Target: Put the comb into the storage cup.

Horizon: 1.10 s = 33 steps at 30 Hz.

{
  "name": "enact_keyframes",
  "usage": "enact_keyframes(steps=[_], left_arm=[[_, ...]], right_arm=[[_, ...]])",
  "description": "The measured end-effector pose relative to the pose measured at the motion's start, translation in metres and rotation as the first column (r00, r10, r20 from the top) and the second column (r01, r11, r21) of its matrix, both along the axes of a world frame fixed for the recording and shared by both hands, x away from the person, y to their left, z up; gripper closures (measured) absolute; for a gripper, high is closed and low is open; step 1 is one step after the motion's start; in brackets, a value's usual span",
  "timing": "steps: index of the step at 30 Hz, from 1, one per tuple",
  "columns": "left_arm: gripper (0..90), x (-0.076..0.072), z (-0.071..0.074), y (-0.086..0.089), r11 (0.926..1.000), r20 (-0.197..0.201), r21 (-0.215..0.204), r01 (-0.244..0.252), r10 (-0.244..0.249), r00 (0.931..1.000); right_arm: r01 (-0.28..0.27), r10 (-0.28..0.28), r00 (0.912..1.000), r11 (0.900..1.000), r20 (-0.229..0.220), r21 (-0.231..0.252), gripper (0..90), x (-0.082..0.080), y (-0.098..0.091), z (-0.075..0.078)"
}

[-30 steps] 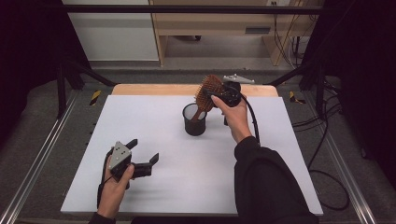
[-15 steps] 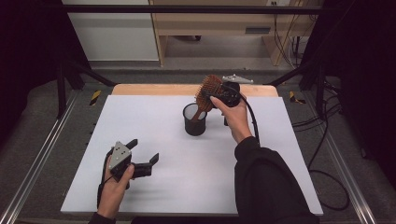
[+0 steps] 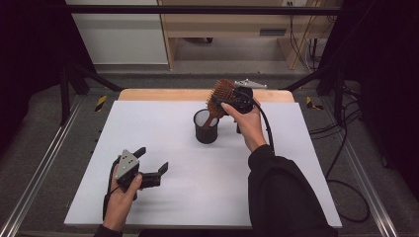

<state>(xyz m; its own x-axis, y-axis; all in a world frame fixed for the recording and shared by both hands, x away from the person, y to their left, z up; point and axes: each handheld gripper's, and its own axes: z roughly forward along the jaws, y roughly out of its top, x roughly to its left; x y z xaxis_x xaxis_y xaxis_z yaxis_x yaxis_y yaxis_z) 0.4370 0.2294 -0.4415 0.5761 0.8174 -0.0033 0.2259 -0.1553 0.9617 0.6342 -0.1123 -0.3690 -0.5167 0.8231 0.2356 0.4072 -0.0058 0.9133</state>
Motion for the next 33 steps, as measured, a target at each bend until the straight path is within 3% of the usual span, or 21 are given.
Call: enact_keyframes(steps=[14, 23, 33], left_arm=[[2.8, 0.000, 0.000, 0.000, 1.0000, 0.000, 0.000, 0.000, 0.000, 1.0000], [2.7, 0.000, 0.000, 0.000, 1.0000, 0.001, -0.001, -0.001, 0.001, 1.0000], [2.8, 0.000, 0.000, 0.000, 1.0000, 0.001, -0.002, -0.004, 0.004, 1.0000]], right_arm=[[0.011, -0.011, 0.9999, 0.9997, 0.005, -0.021, 9.8, -0.003, -0.001, 0.001], [0.056, -0.051, 0.9971, 0.9944, 0.056, -0.090, 7.9, -0.011, -0.005, 0.008], [0.099, -0.093, 0.9909, 0.9936, 0.098, -0.056, 7.2, -0.025, -0.017, 0.015]])
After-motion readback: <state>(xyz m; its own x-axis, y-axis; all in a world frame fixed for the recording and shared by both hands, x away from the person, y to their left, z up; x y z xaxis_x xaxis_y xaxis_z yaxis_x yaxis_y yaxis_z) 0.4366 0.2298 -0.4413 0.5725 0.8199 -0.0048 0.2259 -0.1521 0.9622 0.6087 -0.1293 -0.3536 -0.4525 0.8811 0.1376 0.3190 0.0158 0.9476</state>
